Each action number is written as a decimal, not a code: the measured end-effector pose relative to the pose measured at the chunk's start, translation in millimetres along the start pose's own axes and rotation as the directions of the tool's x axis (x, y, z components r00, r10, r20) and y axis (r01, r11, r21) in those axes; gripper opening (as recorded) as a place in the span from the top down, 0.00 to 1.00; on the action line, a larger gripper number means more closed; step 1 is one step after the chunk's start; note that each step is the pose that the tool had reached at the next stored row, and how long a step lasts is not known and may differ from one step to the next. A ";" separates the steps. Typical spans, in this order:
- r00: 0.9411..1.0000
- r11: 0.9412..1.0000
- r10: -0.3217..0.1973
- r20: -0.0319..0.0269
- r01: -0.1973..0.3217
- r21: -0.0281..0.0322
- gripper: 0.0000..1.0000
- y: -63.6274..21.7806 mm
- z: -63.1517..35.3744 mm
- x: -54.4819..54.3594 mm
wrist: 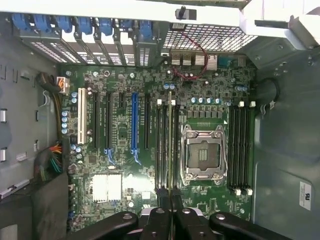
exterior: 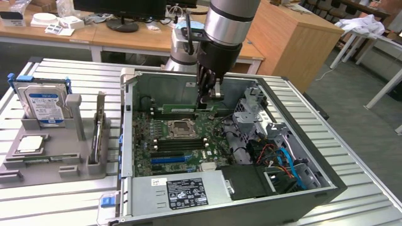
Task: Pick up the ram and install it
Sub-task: 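Pick up the ram and move it above insertion slot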
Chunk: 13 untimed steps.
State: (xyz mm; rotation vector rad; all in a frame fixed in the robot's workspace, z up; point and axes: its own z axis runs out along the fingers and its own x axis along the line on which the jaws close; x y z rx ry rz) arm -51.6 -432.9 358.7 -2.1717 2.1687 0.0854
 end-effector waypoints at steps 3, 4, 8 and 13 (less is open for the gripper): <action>1.000 1.000 0.000 0.000 0.000 0.000 0.89 0.1 4.2 0.4; 1.000 1.000 0.000 0.000 0.000 0.000 0.89 0.1 5.5 0.5; 1.000 1.000 0.000 0.000 0.000 0.000 0.89 0.1 6.3 0.6; 1.000 1.000 0.000 0.000 0.000 0.000 0.89 0.1 7.0 -1.1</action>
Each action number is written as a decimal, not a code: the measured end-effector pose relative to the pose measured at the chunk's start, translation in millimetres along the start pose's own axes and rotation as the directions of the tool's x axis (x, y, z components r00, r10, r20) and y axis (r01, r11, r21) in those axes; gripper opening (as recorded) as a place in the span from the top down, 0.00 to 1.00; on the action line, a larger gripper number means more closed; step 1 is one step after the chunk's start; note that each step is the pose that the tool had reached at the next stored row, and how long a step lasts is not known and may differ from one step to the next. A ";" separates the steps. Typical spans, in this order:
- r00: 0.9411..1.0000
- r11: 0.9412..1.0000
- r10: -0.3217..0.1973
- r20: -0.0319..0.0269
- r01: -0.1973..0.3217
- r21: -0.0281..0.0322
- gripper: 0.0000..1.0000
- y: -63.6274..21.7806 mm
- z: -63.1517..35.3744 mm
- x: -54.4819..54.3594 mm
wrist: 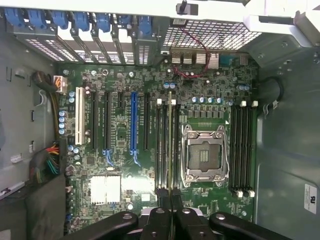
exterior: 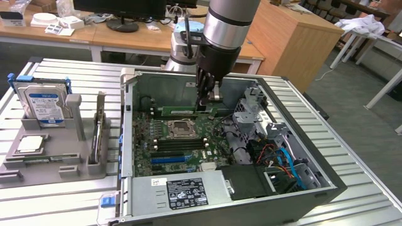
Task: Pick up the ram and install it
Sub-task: 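Pick up the ram and move it above insertion slot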
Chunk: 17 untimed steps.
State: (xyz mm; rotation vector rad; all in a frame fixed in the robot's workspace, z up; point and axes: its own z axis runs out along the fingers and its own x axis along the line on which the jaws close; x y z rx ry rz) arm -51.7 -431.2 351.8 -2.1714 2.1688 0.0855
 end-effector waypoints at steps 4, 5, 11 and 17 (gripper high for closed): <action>1.000 1.000 0.000 0.000 0.000 0.000 0.89 0.0 0.8 -3.1; 1.000 1.000 0.000 0.000 0.000 0.000 0.89 0.0 1.0 -4.0; 1.000 1.000 0.000 0.000 0.000 0.000 0.89 -0.1 1.4 -5.6; 1.000 1.000 0.000 0.000 0.000 0.000 0.89 0.0 7.4 -5.1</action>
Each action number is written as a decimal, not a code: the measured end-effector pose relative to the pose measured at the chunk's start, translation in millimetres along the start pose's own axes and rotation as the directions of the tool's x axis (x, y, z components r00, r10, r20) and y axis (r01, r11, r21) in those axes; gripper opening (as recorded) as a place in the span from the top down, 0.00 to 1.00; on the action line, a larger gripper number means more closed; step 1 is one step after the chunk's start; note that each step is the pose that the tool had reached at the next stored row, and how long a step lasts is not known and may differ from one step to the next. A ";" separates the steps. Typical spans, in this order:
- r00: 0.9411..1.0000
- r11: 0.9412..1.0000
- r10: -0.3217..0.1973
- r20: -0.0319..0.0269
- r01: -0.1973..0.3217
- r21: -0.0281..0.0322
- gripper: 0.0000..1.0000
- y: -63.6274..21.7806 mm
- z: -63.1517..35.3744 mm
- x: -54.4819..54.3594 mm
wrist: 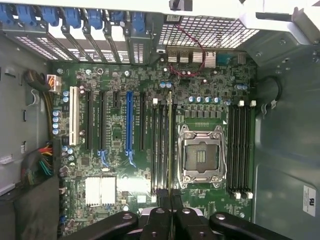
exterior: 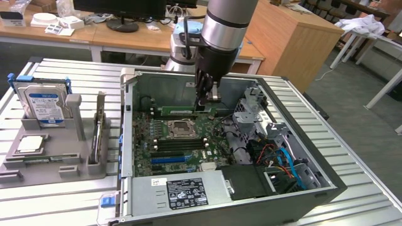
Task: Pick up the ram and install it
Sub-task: 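Pick up the ram and move it above insertion slot, then insert the ram into the slot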
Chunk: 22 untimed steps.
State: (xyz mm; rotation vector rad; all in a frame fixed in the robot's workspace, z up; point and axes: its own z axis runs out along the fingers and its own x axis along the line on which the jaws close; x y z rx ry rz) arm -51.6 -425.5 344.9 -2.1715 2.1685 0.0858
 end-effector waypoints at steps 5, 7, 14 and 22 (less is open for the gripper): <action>1.000 1.000 0.000 0.000 0.000 0.000 0.89 0.0 2.1 0.2; 1.000 1.000 0.000 0.000 0.000 0.000 0.89 0.0 2.1 0.2; 1.000 1.000 0.000 0.000 0.000 0.000 0.89 0.0 2.1 0.2; 1.000 1.000 0.000 -0.004 0.000 -0.001 0.89 0.1 10.3 0.9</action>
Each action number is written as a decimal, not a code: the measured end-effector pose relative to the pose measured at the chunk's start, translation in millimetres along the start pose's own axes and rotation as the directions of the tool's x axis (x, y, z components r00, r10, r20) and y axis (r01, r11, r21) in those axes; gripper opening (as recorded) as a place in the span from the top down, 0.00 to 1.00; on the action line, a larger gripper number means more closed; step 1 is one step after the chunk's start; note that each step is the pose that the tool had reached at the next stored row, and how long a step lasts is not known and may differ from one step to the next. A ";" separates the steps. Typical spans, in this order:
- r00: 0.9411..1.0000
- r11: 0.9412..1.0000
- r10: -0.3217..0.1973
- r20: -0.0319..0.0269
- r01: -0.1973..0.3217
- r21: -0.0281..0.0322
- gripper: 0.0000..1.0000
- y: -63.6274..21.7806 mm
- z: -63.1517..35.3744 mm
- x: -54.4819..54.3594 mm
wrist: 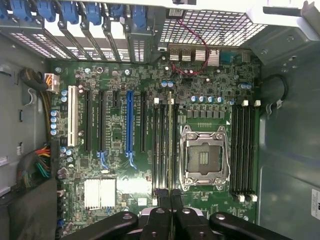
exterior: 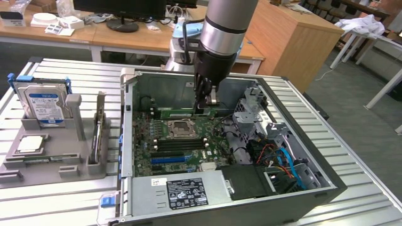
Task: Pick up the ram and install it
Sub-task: 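Insert the ram into the slot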
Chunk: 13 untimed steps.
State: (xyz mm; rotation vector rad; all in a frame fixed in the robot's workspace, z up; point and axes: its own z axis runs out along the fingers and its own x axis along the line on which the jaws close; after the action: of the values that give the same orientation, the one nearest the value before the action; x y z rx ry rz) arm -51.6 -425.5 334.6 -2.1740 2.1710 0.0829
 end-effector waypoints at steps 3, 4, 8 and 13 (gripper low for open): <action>1.000 1.000 0.000 -0.002 0.000 0.000 0.89 0.0 5.1 0.4; 1.000 1.000 0.000 -0.003 0.000 0.000 0.89 0.1 6.9 0.6; 1.000 1.000 0.000 -0.007 0.000 -0.001 0.89 0.1 14.1 1.2; 1.000 1.000 0.000 -0.012 0.000 -0.001 0.89 0.2 23.2 2.0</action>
State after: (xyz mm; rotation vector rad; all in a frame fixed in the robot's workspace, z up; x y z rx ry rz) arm -51.6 -425.5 311.3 -2.1809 2.1779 0.0706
